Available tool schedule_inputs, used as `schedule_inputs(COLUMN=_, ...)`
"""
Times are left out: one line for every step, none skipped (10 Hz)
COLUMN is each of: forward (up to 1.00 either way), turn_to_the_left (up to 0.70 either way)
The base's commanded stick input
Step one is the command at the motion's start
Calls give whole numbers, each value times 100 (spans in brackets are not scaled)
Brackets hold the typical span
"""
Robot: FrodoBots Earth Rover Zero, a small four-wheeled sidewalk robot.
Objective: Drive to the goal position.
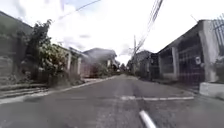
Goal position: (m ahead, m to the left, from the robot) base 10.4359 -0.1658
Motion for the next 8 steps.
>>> schedule_inputs(forward=50, turn_to_the_left=0)
schedule_inputs(forward=50, turn_to_the_left=0)
schedule_inputs(forward=50, turn_to_the_left=0)
schedule_inputs(forward=50, turn_to_the_left=0)
schedule_inputs(forward=50, turn_to_the_left=0)
schedule_inputs(forward=50, turn_to_the_left=0)
schedule_inputs(forward=50, turn_to_the_left=0)
schedule_inputs(forward=50, turn_to_the_left=0)
